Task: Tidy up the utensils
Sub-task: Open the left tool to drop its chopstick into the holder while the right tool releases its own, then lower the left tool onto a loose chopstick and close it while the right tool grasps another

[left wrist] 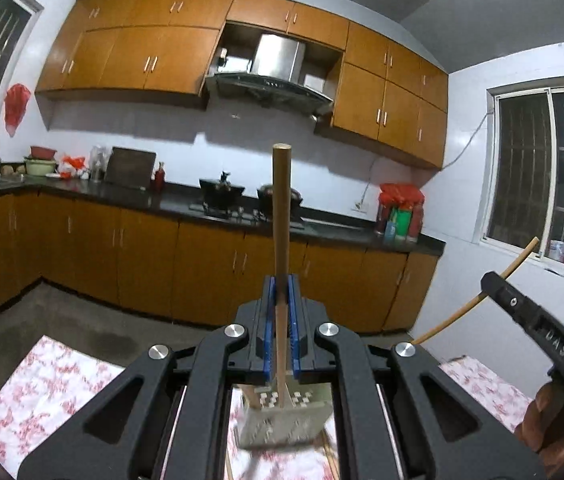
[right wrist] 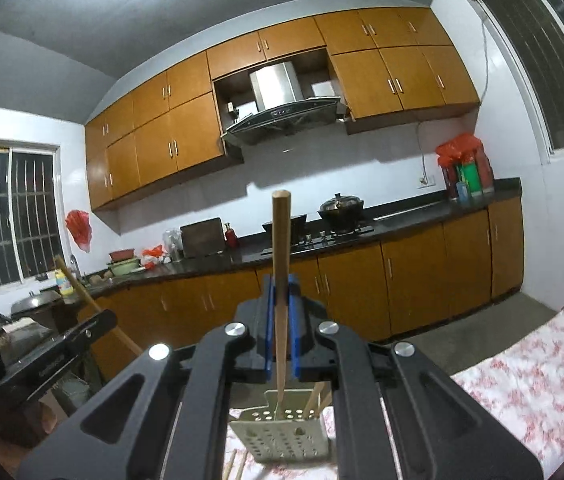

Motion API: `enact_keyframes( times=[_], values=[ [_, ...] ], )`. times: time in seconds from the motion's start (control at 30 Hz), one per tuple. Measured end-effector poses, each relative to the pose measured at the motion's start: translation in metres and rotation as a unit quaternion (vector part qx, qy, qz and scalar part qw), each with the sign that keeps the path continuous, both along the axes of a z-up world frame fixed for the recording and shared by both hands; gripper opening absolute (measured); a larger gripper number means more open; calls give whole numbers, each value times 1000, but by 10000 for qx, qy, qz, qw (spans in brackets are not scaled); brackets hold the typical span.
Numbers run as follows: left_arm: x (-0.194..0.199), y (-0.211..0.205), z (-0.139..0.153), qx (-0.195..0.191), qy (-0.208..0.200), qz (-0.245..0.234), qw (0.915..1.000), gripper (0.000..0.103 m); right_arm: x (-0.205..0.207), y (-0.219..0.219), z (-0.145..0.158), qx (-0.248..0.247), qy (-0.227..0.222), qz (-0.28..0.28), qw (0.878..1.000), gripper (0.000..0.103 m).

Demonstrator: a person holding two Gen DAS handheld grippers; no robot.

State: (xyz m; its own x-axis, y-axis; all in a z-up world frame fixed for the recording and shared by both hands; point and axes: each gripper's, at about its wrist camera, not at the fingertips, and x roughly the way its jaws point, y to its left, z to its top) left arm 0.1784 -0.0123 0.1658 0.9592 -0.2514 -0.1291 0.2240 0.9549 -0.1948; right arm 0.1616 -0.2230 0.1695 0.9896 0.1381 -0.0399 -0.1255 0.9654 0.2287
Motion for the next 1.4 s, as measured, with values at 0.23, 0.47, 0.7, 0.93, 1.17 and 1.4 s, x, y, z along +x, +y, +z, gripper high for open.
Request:
enact_keyframes(
  times=[0.23, 0.47, 0.7, 0.93, 1.17, 1.4],
  values=[
    [33, -8, -26, -13, 191, 69, 9998, 7, 51, 11, -30, -182, 522, 9, 9985, 8],
    [55, -13, -54, 28, 539, 55, 9985, 7, 77, 6, -53, -115, 905, 44, 9958, 8],
    [58, -8, -54, -44, 675, 17, 9977, 10, 80, 6, -57, -133, 987, 79, 9950, 16],
    [47, -1, -40, -93, 559, 82, 9984, 28, 58, 3, -41, -137, 734, -4, 9972, 21],
    [15, 23, -30, -50, 513, 343, 9981, 35, 22, -27, -44, -66, 773, -451, 9960, 28],
    [-12, 57, -91, 398, 1399, 900, 9853, 40, 13, -56, -126, -181, 2153, -814, 9730, 28]
  ],
)
